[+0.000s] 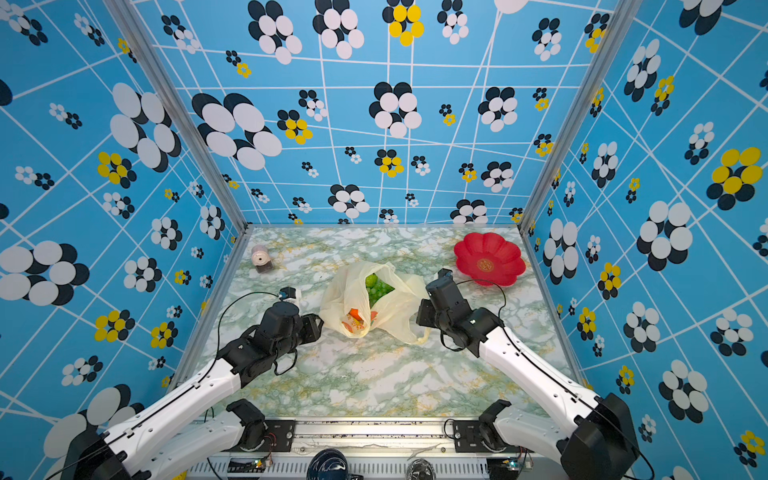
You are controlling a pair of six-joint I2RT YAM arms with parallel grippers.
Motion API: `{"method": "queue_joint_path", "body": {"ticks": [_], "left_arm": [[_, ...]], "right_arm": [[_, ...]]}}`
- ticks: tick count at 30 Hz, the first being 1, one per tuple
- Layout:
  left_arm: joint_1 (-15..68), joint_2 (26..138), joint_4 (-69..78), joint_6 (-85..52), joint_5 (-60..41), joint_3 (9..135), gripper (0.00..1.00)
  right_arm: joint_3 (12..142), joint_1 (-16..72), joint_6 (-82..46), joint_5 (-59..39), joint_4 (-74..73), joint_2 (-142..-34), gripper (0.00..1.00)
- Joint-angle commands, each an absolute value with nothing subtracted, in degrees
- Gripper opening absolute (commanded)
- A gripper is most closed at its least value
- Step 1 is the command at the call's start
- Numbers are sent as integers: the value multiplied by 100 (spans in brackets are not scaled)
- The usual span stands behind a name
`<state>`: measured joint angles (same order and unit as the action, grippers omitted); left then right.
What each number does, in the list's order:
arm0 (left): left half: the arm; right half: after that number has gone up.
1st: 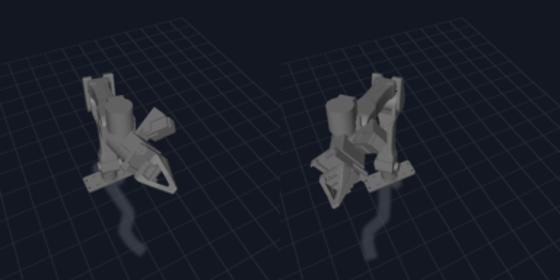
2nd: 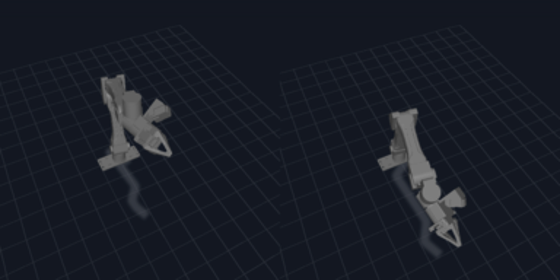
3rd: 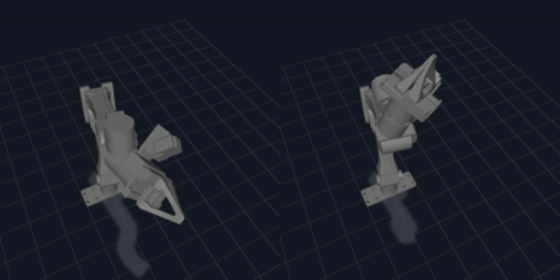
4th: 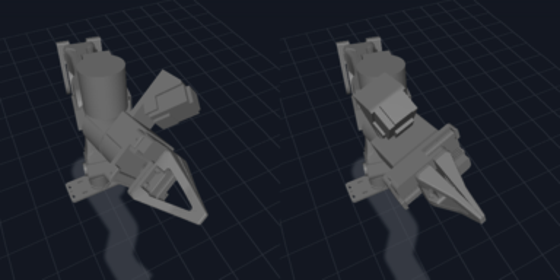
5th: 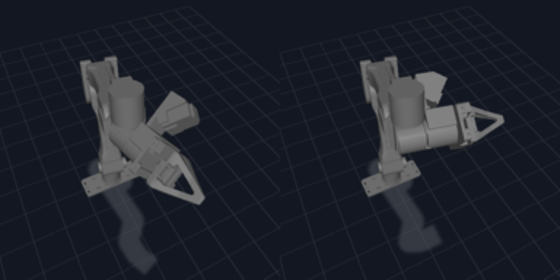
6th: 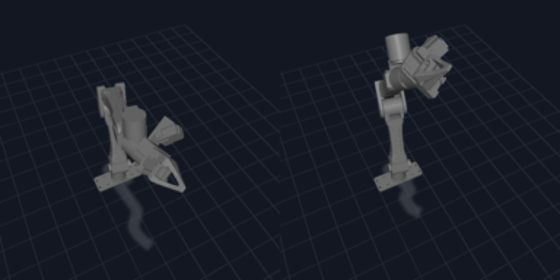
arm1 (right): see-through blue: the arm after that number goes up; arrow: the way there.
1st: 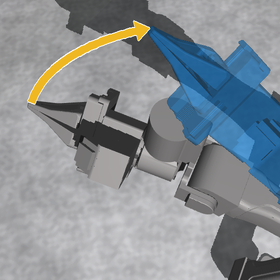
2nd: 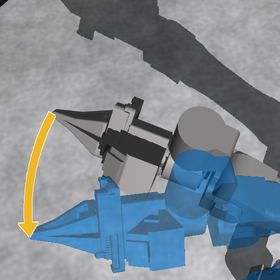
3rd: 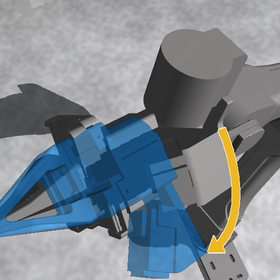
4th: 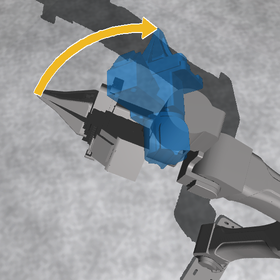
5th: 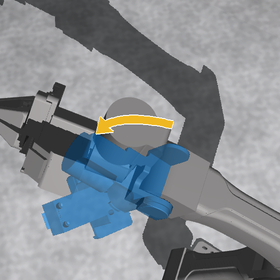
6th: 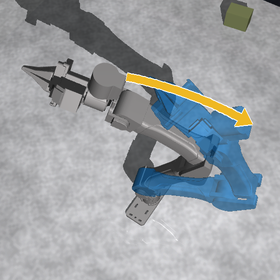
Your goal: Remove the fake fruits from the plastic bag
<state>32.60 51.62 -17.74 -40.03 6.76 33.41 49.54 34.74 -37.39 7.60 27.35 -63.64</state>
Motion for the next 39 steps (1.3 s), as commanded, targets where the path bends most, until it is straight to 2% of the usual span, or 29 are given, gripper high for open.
{"method": "queue_joint_path", "body": {"ticks": [1,6,9,13,18,20,22,25,30,33,35,39], "left_arm": [[3234,4930,-2782,-3581,678,4000,63],[3367,4978,-4119,-3034,1030,5471,78],[3920,5414,-4896,-2811,1671,6594,84],[5112,6377,-5475,-2724,2610,7900,85],[6158,7837,-5029,-2712,2459,8708,84],[6141,8476,-4978,-2829,2362,8959,83],[6059,9236,-5378,-3081,2687,9490,83],[5968,10193,-6238,-3392,3690,10187,98],[5439,10742,-6266,-3682,3722,10135,99],[5162,10784,-5961,-3634,3442,9855,95],[5023,10757,-5743,-3539,3356,9676,87],[4615,10420,-5201,-3095,3013,9226,53]], "right_arm": [[4960,3450,-3808,537,2814,-6142,0],[4913,3461,-3753,483,2706,-6111,0],[4928,3461,-3744,478,2630,-6066,0],[4958,3458,-3745,418,2583,-5953,0],[4994,3489,-3726,317,2567,-5911,0],[5010,3486,-3727,297,2563,-5882,0],[5033,3492,-3735,274,2558,-5838,0],[5028,3511,-3729,261,2555,-5728,0],[5023,3542,-3643,336,2669,-5638,0],[5027,3533,-3543,598,2808,-5576,0],[5025,3512,-3454,903,2938,-5506,0],[5153,3182,-3281,1046,3206,-5503,0]]}}
